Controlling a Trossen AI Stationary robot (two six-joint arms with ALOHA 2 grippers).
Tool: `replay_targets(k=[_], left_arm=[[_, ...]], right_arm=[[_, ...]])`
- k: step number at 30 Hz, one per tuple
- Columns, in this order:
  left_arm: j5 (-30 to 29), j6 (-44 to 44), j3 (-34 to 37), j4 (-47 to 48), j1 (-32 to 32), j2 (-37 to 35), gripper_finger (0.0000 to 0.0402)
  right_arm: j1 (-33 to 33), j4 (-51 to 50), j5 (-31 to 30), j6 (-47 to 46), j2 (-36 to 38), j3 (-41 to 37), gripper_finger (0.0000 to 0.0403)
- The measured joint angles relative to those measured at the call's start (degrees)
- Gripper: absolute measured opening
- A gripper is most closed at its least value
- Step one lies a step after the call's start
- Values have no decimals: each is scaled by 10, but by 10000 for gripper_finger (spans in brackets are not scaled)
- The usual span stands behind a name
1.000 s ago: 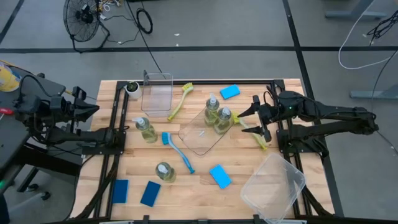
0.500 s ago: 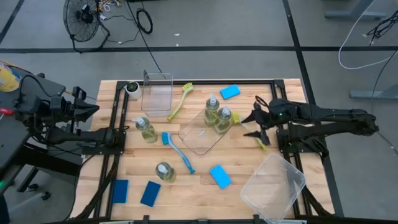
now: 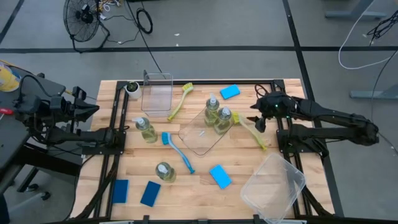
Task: Pick & Place Kitchen Sink Supplies
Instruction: Put the yellow toilet brush into the transparent container
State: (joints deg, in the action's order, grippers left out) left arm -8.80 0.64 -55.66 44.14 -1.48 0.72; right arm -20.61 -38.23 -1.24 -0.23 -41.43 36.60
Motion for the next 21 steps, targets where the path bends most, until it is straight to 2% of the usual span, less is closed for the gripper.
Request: replay_targets(k=[9,21], left_arm=[[0,0,0,0,0,0,25],[0,0,0,0,0,0,26]], right_arm=[[-14,-4,1,-2,-37,0,286],[-14,-2,2,-53,-72,0,286]])
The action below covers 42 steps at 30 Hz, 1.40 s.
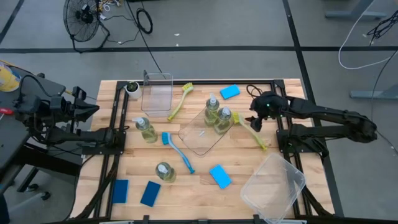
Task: Pick & Place Kitchen Sink Supplies
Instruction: Put the yellow toilet brush into the transparent container
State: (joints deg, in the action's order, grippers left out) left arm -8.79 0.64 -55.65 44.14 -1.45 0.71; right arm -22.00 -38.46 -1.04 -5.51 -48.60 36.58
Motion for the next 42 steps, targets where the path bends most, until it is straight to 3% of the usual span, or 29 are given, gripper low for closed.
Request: replay_targets(k=[14,33,42], left_arm=[[0,0,0,0,0,0,26],[0,0,0,0,0,0,26],[0,0,0,0,0,0,25]], right_arm=[[-1,1,-45,-31,-42,0,286],[-1,-24,-42,-66,-43,0,286],[-1,-23,-39,-77,-91,0,286]])
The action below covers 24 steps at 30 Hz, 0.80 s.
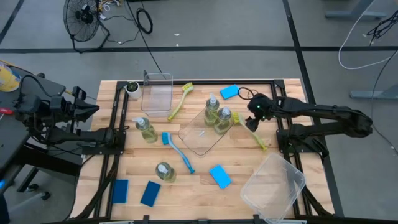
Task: Pick & Place Kitchen Sink Supplies
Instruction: Put the yellow toilet brush into the transparent container
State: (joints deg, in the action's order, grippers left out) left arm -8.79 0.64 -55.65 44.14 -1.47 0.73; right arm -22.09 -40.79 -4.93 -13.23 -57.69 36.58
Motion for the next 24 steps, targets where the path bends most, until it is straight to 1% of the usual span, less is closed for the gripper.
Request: replay_targets(k=[3,10,15,22,24], left_arm=[[0,0,0,0,0,0,25],[0,0,0,0,0,0,25],[0,0,0,0,0,0,25],[0,0,0,0,0,0,25],[0,0,0,0,0,0,26]], right_arm=[[0,0,1,0,-19,0,286],[0,11,50,0,-54,0,286],[0,17,45,-1,-75,-6,286],[1,37,45,-2,-100,-43,286],[2,48,47,-17,-103,-50,286]])
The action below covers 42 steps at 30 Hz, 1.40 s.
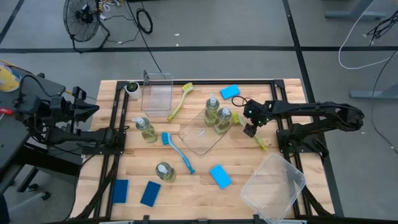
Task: Pick & Place Kitchen Sink Supplies
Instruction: Put the yellow toilet brush into the transparent container
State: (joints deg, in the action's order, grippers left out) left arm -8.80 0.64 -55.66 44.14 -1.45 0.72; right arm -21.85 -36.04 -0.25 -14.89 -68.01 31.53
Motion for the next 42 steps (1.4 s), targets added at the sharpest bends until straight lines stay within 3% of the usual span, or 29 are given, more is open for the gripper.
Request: replay_targets(k=[6,30,35,42], left_arm=[[0,0,0,0,0,0,26],[0,0,0,0,0,0,25],[0,0,0,0,0,0,26],[0,0,0,0,0,0,26]], right_arm=[[0,45,35,-11,-4,-12,286],[0,144,26,-7,-4,-80,280],[0,145,22,-11,-4,-85,238],[-1,142,18,-44,-4,-85,132]])
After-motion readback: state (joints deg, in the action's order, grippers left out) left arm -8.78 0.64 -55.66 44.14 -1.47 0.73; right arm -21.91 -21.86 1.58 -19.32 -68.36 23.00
